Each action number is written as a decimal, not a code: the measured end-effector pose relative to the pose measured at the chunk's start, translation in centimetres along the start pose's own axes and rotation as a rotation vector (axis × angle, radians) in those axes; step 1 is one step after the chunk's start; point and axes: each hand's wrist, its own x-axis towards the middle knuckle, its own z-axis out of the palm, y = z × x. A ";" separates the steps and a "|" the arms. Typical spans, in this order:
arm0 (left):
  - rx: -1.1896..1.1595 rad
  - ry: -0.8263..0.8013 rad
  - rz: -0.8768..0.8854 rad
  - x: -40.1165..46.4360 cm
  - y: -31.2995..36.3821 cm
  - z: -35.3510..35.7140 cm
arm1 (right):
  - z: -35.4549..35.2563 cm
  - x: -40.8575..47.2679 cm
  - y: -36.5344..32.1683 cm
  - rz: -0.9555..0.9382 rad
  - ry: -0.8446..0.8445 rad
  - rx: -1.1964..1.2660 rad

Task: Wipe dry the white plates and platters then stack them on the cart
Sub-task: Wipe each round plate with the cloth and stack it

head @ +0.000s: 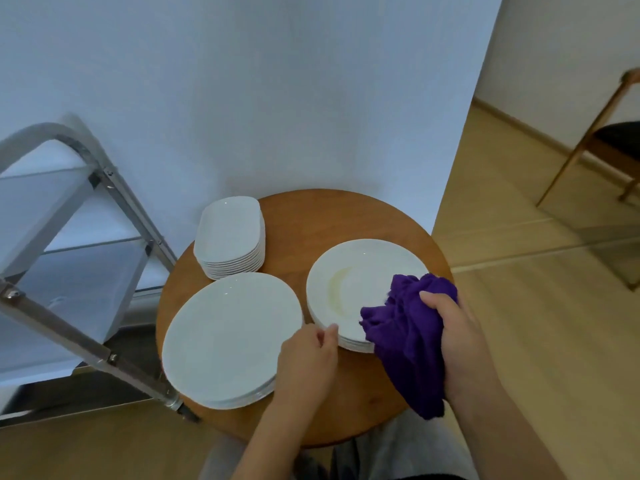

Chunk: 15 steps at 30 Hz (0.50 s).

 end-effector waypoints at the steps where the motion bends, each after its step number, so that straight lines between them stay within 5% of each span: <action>1: 0.018 -0.029 -0.020 0.7 0.7 0.9 | -0.5 0.0 -0.4 -0.003 -0.001 0.013; 7: 0.180 0.009 -0.102 3.9 1.4 2.5 | -2.6 0.3 -1.3 0.010 0.014 -0.006; 15: -0.196 0.144 -0.118 4.5 1.2 1.8 | -4.0 0.5 -1.0 0.031 0.071 -0.024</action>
